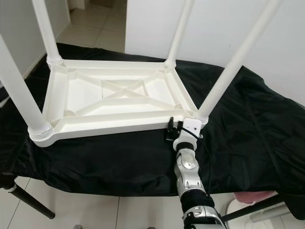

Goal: Building children table

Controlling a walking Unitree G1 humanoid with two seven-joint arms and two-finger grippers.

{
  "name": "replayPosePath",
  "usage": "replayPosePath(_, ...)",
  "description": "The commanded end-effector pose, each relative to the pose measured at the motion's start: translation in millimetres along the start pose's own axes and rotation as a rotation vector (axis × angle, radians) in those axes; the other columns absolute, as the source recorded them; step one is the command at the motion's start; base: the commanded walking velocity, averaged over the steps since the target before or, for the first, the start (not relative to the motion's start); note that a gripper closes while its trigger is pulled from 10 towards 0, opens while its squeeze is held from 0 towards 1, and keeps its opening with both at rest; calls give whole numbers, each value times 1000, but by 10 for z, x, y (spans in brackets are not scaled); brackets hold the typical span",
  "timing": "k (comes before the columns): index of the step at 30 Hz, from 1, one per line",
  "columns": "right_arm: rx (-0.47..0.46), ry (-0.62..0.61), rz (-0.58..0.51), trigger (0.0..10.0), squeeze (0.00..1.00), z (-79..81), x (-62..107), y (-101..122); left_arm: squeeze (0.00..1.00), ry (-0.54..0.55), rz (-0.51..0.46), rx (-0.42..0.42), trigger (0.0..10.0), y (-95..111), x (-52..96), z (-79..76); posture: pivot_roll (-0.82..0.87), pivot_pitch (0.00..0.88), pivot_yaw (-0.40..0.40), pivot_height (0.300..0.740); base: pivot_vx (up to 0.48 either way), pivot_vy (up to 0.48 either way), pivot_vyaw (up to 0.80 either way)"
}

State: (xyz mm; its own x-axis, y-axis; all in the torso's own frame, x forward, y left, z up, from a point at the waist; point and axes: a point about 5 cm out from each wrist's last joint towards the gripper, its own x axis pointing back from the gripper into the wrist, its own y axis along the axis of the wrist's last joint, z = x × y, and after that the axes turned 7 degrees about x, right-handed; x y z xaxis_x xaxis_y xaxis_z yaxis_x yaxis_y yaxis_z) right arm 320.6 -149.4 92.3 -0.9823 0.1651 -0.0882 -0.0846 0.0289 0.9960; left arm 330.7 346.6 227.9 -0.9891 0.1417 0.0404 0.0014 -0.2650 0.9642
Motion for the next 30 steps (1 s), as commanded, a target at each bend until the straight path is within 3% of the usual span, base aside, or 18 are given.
replayPosePath(1, -38, -61, 41, 10000, 0, -78, 42, -66, 0, -6, 13, 13, 10000, -66, -105, -111, 38, 0, -117, 740, 0, 0, 0)
replayPosePath(2, -38, -61, 41, 10000, 0, -78, 42, -66, 0, -6, 13, 13, 10000, -66, -105, -111, 38, 0, -117, 740, 0, 0, 0)
replayPosePath(6, -48, -156, 111, 10000, 0, -145, 123, -178, 0, -96, -17, 63, 10000, -115, -289, -373, 29, 3, -118, 740, 0, 0, 0)
replayPosePath(14, -36, -201, 173, 10000, 0, -215, 136, -272, 0, -167, -100, 135, 10000, -77, -418, -621, 29, 2, -123, 740, 0, 0, 0)
replayPosePath(16, -36, -201, 173, 10000, 0, -215, 136, -272, 0, -167, -100, 135, 10000, -77, -418, -621, 29, 2, -123, 740, 0, 0, 0)
replayPosePath(27, -23, -239, 182, 10000, 0, -417, -58, -195, 0, -333, -204, 170, 10000, -56, -429, -1031, 48, 8, -125, 740, 0, 0, 0)
replayPosePath(30, -24, -235, 184, 10000, 0, -521, -181, -131, 0, -453, -233, 189, 10000, -133, -307, -1351, 49, 15, -127, 740, 0, 0, 0)
